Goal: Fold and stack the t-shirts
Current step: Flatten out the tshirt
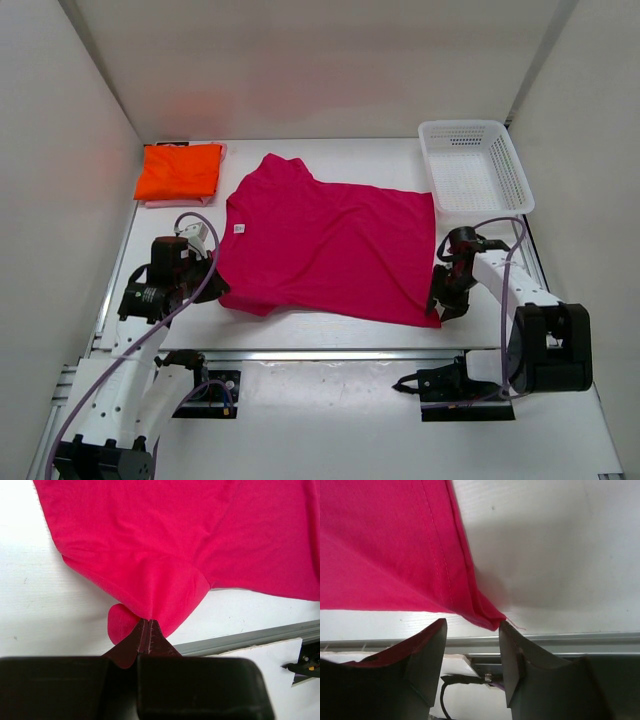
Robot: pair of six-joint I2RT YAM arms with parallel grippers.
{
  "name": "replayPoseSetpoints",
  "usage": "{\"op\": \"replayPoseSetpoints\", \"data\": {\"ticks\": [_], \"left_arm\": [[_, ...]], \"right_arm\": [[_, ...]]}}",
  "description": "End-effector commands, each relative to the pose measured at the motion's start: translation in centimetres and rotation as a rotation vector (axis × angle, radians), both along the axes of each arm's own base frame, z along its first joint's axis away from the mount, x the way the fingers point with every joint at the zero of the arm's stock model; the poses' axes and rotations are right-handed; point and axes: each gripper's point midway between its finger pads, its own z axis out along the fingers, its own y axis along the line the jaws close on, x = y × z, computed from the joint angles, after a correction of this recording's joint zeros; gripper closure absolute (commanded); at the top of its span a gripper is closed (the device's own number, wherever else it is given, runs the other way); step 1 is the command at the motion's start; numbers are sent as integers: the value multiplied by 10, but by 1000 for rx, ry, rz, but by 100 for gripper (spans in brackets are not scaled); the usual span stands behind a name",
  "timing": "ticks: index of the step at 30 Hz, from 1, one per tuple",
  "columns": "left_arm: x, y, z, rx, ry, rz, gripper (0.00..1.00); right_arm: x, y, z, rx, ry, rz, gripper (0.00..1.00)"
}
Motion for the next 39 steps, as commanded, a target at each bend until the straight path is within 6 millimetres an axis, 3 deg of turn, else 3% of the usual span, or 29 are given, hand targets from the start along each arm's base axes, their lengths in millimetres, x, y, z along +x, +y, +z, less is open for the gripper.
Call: {"op": "replayPoseSetpoints", "data": {"ticks": [1, 3, 14, 15, 17, 20, 24, 26, 27, 28, 30, 31, 32, 34, 37, 39], "left_arm": [[1, 0, 3, 2, -27, -8, 100], [2, -1, 5, 0, -33, -10, 100], [2, -2, 8, -4, -42, -16, 100], [2, -3, 8, -9, -42, -21, 100], [3, -1, 8, -1, -48, -13, 100], [4, -1, 9, 1, -57, -13, 100], [9, -5, 17, -27, -72, -15, 100], [25, -7, 54, -63, -152, -9, 100], [37, -12, 86, -96, -227, -22, 100], [43, -14, 98, -110, -255, -22, 100], [64, -12, 168, -153, -448, 8, 100], [70, -10, 191, -174, -503, 24, 100], [70, -9, 230, -190, -599, 23, 100], [71, -10, 289, -202, -728, -1, 100], [52, -8, 359, -208, -934, -21, 100], [37, -2, 393, -182, -1023, -10, 100]], "right_arm": [[10, 3, -3, 11, -34, 10, 61], [9, 4, -4, 8, -23, 14, 64], [-4, 9, -19, -12, 82, 59, 54], [-2, 9, -19, -13, 82, 58, 56], [-4, 10, -20, -11, 92, 61, 77], [-6, 10, -20, -14, 88, 63, 100], [3, 14, -3, 27, 15, 54, 100], [15, 21, 16, 103, -61, 64, 100], [27, 30, 35, 176, -133, 61, 100], [37, 34, 54, 234, -206, 58, 100], [60, 38, 100, 266, -359, 67, 100], [64, 38, 116, 270, -406, 72, 100], [73, 39, 141, 271, -474, 85, 100], [83, 41, 197, 278, -646, 105, 100], [82, 41, 260, 300, -880, 143, 100], [72, 42, 298, 303, -1020, 165, 100]]}}
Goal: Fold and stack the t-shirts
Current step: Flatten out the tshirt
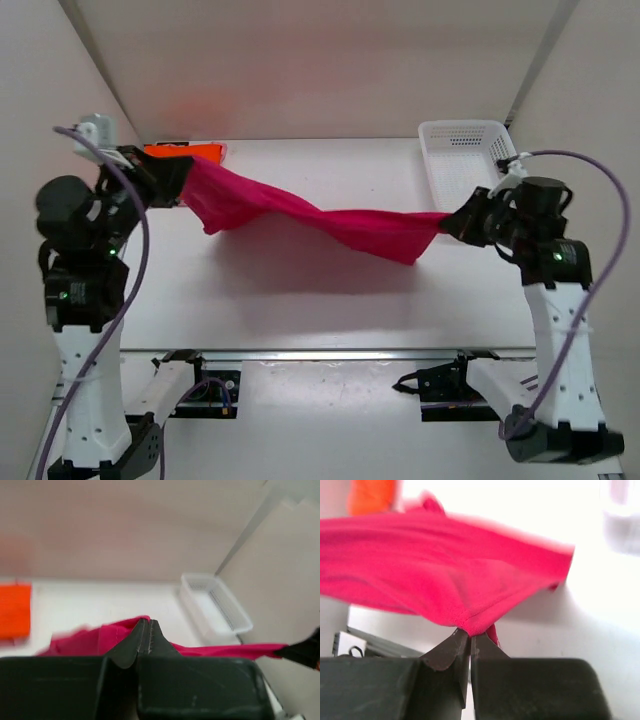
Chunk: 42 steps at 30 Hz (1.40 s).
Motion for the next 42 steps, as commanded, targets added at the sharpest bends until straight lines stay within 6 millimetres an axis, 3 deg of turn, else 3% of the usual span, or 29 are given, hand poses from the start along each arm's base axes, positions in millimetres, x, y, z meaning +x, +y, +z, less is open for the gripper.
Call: {"op": "replayPoseSetpoints", "data": {"ticks": [1, 2, 4, 7, 11, 15, 18, 19, 21, 24, 25, 27, 28, 30, 31, 32, 34, 36, 37, 38, 40, 41, 42], "left_arm": [[-41, 2, 82, 20, -239, 0, 100], [-46, 5, 92, 23, -266, 20, 100], [-71, 10, 131, 30, -369, 52, 100], [-88, 13, 159, 6, -435, 66, 100], [-71, 15, 162, 26, -424, 92, 100], [-23, 4, 122, 43, -308, 45, 100], [25, 3, 71, 36, -170, 15, 100], [37, -2, 52, 26, -128, -28, 100], [73, 14, 18, -22, -28, -16, 100], [106, 24, 1, -86, 29, -47, 100], [111, 25, 6, -91, 26, -51, 100], [127, 28, 38, -78, -23, -45, 100], [129, 29, 50, -80, -36, -47, 100], [133, 35, 101, -74, -124, -53, 100], [136, 35, 109, -109, -127, -80, 100], [126, 35, 134, -105, -212, -91, 100], [109, 43, 151, -157, -263, -110, 100], [100, 37, 152, -141, -268, -126, 100], [96, 30, 149, -120, -265, -142, 100], [103, 29, 132, -110, -227, -137, 100], [109, 21, 88, -119, -135, -137, 100], [100, 16, 81, -107, -139, -133, 100], [112, 19, 45, -122, -72, -118, 100]], "right_arm": [[-27, 7, 73, 20, -265, 56, 100], [-31, 3, 85, 5, -312, 32, 100], [-46, 0, 119, -17, -418, 7, 100], [-61, 5, 157, -15, -503, 19, 100], [-54, 16, 175, 11, -518, 76, 100], [-16, 26, 157, 51, -450, 156, 100], [23, 28, 115, 104, -361, 176, 100], [27, 29, 113, 107, -361, 180, 100], [57, 33, 87, 102, -299, 181, 99], [88, 37, 74, 143, -255, 218, 100], [92, 39, 79, 141, -259, 224, 100], [118, 36, 103, 105, -295, 216, 100], [118, 44, 110, 100, -298, 238, 100], [129, 48, 156, 82, -384, 248, 100], [135, 49, 153, 84, -351, 244, 100], [133, 46, 181, 71, -421, 235, 100], [140, 41, 195, 74, -436, 229, 100], [142, 41, 186, 102, -408, 246, 100], [147, 29, 174, 102, -380, 222, 100], [149, 26, 169, 95, -377, 219, 100], [156, 21, 125, 112, -280, 218, 100], [155, 21, 123, 112, -302, 225, 100], [157, 21, 87, 132, -223, 220, 100]]}}
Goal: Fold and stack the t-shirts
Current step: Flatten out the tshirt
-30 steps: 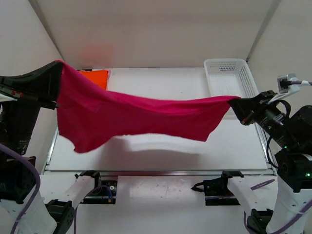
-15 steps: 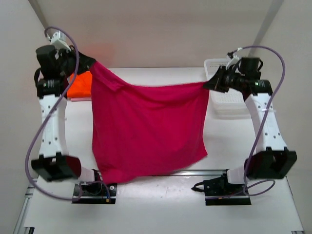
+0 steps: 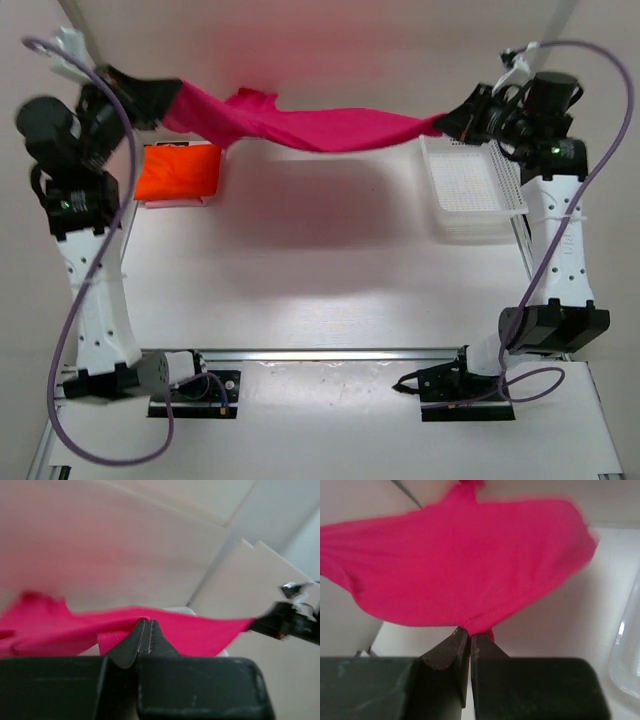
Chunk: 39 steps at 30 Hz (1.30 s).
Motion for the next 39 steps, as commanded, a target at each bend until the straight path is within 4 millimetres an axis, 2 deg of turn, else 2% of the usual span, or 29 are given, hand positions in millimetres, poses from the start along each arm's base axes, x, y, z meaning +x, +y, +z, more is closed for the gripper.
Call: {"op": "replayPoseSetpoints", "data": {"ticks": [1, 2, 3, 5, 6, 7, 8, 9, 10, 11, 12, 14, 17, 18, 20, 22, 24, 27, 29, 33, 39], "left_arm": [[15, -10, -96, -3, 183, -24, 100], [5, -17, -104, 0, 181, -25, 100], [10, -17, -146, -16, 259, -9, 100], [-2, -25, -225, -20, 398, 10, 100], [-5, -26, -244, -13, 431, 36, 100], [-12, -22, -281, -13, 501, 82, 100], [-24, -26, -311, -14, 553, 79, 100], [-28, -24, -324, -21, 578, 100, 100], [-38, -26, -353, -18, 646, 100, 100], [-43, -19, -379, -11, 713, 139, 100], [-47, -27, -393, 25, 748, 125, 100], [-60, -23, -431, 80, 855, 143, 100], [-77, -21, -461, 109, 969, 110, 100], [-82, -23, -467, 118, 990, 103, 100], [-91, -26, -474, 151, 1006, 90, 100], [-94, -25, -473, 175, 998, 105, 100], [-101, -26, -473, 192, 1009, 90, 100], [-105, -25, -466, 204, 1006, 70, 100], [-108, -24, -459, 215, 995, 68, 100], [-114, -21, -445, 246, 966, 81, 100], [-143, -24, -444, 293, 976, 55, 100]], "right_arm": [[12, -2, -99, 38, 212, 29, 100], [12, -4, -127, 52, 251, 31, 100], [10, -5, -143, 64, 281, 29, 100], [3, -10, -197, 79, 379, 14, 100], [1, -10, -211, 77, 403, 7, 100], [-8, -9, -239, 78, 473, 3, 100], [-16, -8, -265, 77, 536, -3, 100], [-19, -9, -281, 74, 576, -16, 100], [-31, -8, -300, 78, 636, -29, 100], [-41, -8, -322, 70, 694, -47, 100], [-51, -8, -339, 65, 744, -67, 100], [-65, -8, -360, 64, 809, -95, 100], [-88, -16, -389, -1, 897, -177, 100], [-102, -16, -398, -19, 942, -185, 100], [-116, -19, -406, -54, 991, -212, 100], [-135, -24, -416, -97, 1057, -235, 100], [-144, -27, -417, -127, 1077, -241, 100], [-167, -30, -422, -206, 1133, -247, 100], [-177, -28, -417, -255, 1126, -250, 100], [-183, -31, -405, -276, 1103, -277, 100], [-196, -47, -389, -296, 1079, -306, 100]]}}
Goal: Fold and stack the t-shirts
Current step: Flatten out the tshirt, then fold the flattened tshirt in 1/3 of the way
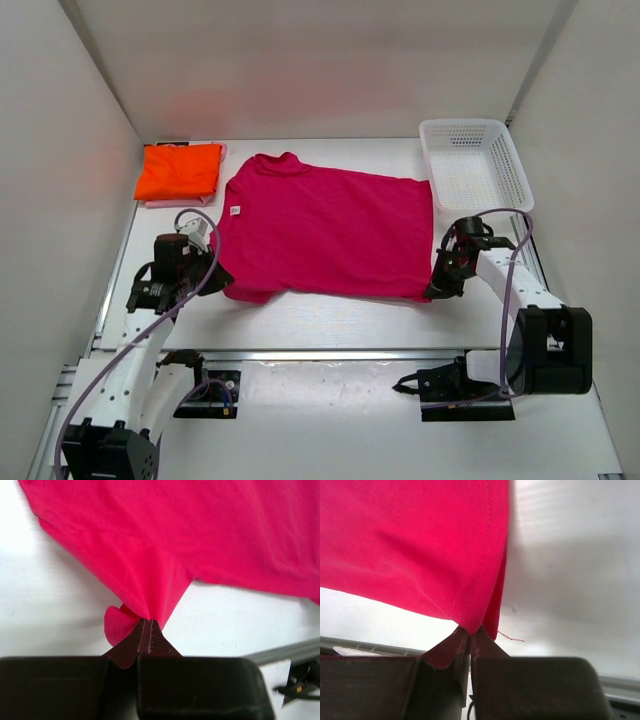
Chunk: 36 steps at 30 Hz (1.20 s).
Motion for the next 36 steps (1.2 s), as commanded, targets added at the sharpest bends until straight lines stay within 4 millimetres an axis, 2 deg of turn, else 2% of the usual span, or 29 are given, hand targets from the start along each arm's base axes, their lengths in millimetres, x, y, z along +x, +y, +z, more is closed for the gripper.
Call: {"op": "replayPoseSetpoints", "data": {"ticks": [1, 3, 7, 12, 17, 19, 25, 27, 30, 36], "left_arm": [[-19, -4, 9, 21, 8, -44, 100], [-26, -6, 18, 3, -12, -48, 100], [-41, -6, 24, 15, 4, -55, 100], [-54, -8, 7, 26, 56, -77, 100], [-56, -16, 4, -10, 71, -103, 100], [-50, -15, 11, -17, 37, -90, 100], [-6, -11, 42, -82, -93, -10, 100], [8, -10, 46, -114, -110, 18, 100], [27, -10, 42, -139, -100, 33, 100], [55, -3, 53, -150, -130, 73, 100]], "right_arm": [[-11, -13, 9, -50, -2, 6, 100], [-19, -14, 7, -55, 16, 19, 100], [-29, -12, 3, -58, 48, 38, 100], [-37, -10, 6, -53, 51, 52, 100], [-45, -13, 11, -64, 60, 57, 100], [-40, -14, 14, -60, 34, 51, 100], [-27, -12, 9, -45, 29, 68, 100], [-20, -17, 4, -33, 45, 39, 100], [-12, -18, 1, -25, 63, 40, 100], [15, -22, 9, -8, 41, 38, 100]]}}
